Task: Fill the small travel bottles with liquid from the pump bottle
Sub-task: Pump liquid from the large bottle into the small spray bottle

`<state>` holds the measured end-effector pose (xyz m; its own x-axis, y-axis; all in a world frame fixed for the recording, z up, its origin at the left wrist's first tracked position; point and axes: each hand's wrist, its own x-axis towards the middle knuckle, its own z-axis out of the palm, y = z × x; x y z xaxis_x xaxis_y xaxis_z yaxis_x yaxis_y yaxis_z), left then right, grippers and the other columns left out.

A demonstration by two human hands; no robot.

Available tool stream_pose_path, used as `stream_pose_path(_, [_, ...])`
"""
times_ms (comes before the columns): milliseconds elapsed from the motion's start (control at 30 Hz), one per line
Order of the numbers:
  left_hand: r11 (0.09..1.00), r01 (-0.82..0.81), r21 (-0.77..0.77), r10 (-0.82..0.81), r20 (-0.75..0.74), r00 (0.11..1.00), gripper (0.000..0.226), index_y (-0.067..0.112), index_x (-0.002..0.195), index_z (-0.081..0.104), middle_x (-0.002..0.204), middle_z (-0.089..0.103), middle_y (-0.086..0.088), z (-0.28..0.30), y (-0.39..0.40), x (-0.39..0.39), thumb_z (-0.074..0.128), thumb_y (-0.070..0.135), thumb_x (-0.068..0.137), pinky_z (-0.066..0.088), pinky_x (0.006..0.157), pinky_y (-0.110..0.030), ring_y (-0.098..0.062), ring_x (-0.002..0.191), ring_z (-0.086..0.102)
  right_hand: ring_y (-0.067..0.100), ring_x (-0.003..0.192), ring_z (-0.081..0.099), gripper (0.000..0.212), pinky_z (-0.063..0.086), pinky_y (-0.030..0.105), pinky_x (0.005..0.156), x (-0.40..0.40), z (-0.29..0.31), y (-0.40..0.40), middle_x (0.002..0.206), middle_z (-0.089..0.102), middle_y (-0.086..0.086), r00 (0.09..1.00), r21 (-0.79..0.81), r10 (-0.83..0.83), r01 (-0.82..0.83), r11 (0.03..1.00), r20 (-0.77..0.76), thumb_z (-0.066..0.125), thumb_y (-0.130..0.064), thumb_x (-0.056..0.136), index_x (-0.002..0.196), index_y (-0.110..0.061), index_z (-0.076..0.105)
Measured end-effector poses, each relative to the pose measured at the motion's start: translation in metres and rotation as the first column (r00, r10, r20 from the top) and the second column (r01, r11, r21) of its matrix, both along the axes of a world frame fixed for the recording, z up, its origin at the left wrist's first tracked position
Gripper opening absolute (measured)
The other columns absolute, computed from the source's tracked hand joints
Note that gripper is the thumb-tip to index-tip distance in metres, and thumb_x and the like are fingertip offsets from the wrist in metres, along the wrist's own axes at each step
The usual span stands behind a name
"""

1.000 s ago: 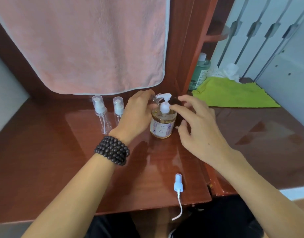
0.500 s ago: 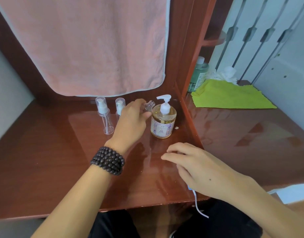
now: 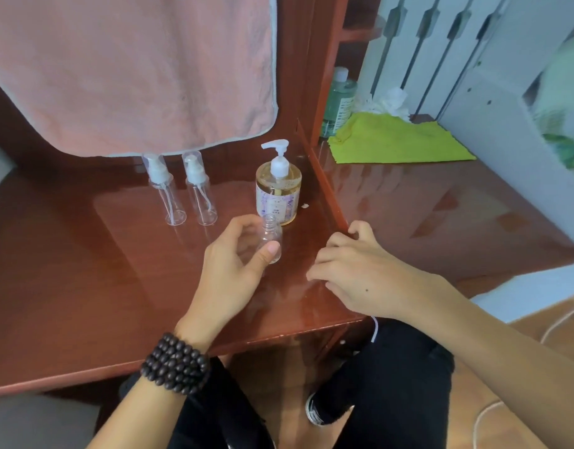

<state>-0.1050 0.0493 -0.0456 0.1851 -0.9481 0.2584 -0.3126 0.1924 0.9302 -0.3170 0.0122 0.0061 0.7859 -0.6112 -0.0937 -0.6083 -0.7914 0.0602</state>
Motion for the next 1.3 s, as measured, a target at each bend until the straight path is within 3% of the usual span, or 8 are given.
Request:
stream_pose_path(200, [0.999, 0.043, 0.03, -0.042, -0.019, 0.999, 0.031, 0.033, 0.113, 0.062, 0.113, 0.074, 0.012, -0.012, 0.018, -0.006, 0.075, 0.019, 0.09, 0.054, 0.101, -0.045, -0.007, 0.111, 0.069, 0.016, 0.104, 0.057, 0.028, 0.036, 0.043, 0.087, -0.036, 0.022, 0.015, 0.108, 0.067, -0.01, 0.895, -0.104, -0.083, 0.142, 0.984, 0.437, 0.058, -0.006, 0.093, 0.111, -0.022, 0.071])
stream_pose_path(533, [0.995, 0.096, -0.012, -0.096, -0.017, 0.995, 0.032, 0.027, 0.116, 0.061, 0.114, 0.073, 0.014, -0.006, 0.028, -0.019, 0.075, 0.016, 0.09, 0.05, 0.102, -0.027, -0.003, 0.112, 0.067, 0.009, 0.105, 0.056, 0.023, 0.038, 0.03, 0.086, -0.035, 0.012, 0.051, 0.111, 0.067, -0.01, 0.846, -0.051, -0.189, 0.247, 0.968, 0.499, 0.06, -0.012, 0.095, 0.114, -0.02, 0.07])
stream_pose_path(700, [0.992, 0.126, -0.007, -0.126, -0.011, 0.992, 0.031, 0.027, 0.114, 0.061, 0.114, 0.071, 0.021, -0.01, 0.037, -0.024, 0.075, 0.015, 0.09, 0.049, 0.103, -0.027, 0.0, 0.112, 0.066, 0.006, 0.104, 0.059, 0.021, 0.053, 0.027, 0.093, -0.024, -0.023, 0.081, 0.11, 0.068, -0.006, 0.661, 0.103, -0.377, 0.415, 0.904, 0.649, 0.063, -0.014, 0.094, 0.113, -0.015, 0.072])
stream_pose_path(767, [0.992, 0.128, -0.006, -0.128, 0.004, 0.992, 0.031, 0.028, 0.115, 0.061, 0.114, 0.072, 0.018, -0.013, 0.041, -0.027, 0.075, 0.016, 0.09, 0.051, 0.105, -0.032, -0.001, 0.112, 0.066, 0.007, 0.104, 0.059, 0.021, 0.054, 0.025, 0.094, -0.015, -0.038, 0.091, 0.11, 0.069, -0.004, 0.634, 0.057, -0.37, 0.457, 0.888, 0.679, 0.064, -0.01, 0.093, 0.112, -0.012, 0.073])
stream_pose_path(900, [0.994, 0.111, -0.006, -0.11, 0.032, 0.993, 0.032, 0.031, 0.115, 0.06, 0.115, 0.072, 0.012, -0.019, 0.042, -0.024, 0.075, 0.017, 0.09, 0.053, 0.103, -0.042, -0.006, 0.113, 0.067, 0.017, 0.106, 0.064, 0.025, 0.052, 0.027, 0.095, 0.006, -0.053, 0.094, 0.115, 0.07, 0.003, 0.674, 0.012, -0.411, 0.512, 0.859, 0.614, 0.068, -0.01, 0.092, 0.116, -0.01, 0.072])
stream_pose_path(1000, [0.997, 0.077, -0.004, -0.077, 0.073, 0.994, 0.033, 0.029, 0.116, 0.06, 0.114, 0.071, 0.015, -0.02, 0.043, -0.017, 0.075, 0.017, 0.09, 0.051, 0.105, -0.036, -0.003, 0.112, 0.066, 0.021, 0.113, 0.061, 0.034, 0.053, 0.033, 0.096, 0.021, -0.055, 0.081, 0.126, 0.064, 0.005, 0.743, 0.032, -0.532, 0.57, 0.821, 0.406, 0.068, -0.014, 0.093, 0.127, -0.013, 0.064])
stream_pose_path(1133, [0.999, 0.035, -0.001, -0.035, 0.075, 0.997, 0.032, 0.029, 0.116, 0.061, 0.113, 0.07, 0.017, -0.024, 0.042, -0.005, 0.076, 0.018, 0.09, 0.049, 0.104, -0.035, -0.004, 0.111, 0.065, 0.025, 0.11, 0.061, 0.037, 0.054, 0.035, 0.092, 0.036, -0.056, 0.062, 0.124, 0.062, 0.01, 0.724, 0.056, -0.661, 0.665, 0.745, 0.198, 0.069, -0.012, 0.092, 0.128, -0.013, 0.059])
stream_pose_path(1300, [1.0, 0.017, 0.011, -0.018, 0.052, 0.998, 0.031, 0.032, 0.114, 0.062, 0.112, 0.07, 0.02, -0.026, 0.037, 0.006, 0.076, 0.019, 0.089, 0.05, 0.102, -0.033, -0.006, 0.11, 0.066, 0.026, 0.111, 0.06, 0.04, 0.047, 0.039, 0.1, 0.046, -0.056, 0.052, 0.122, 0.064, 0.009, 0.726, 0.03, -0.655, 0.665, 0.746, 0.207, 0.069, -0.013, 0.092, 0.13, -0.017, 0.056])
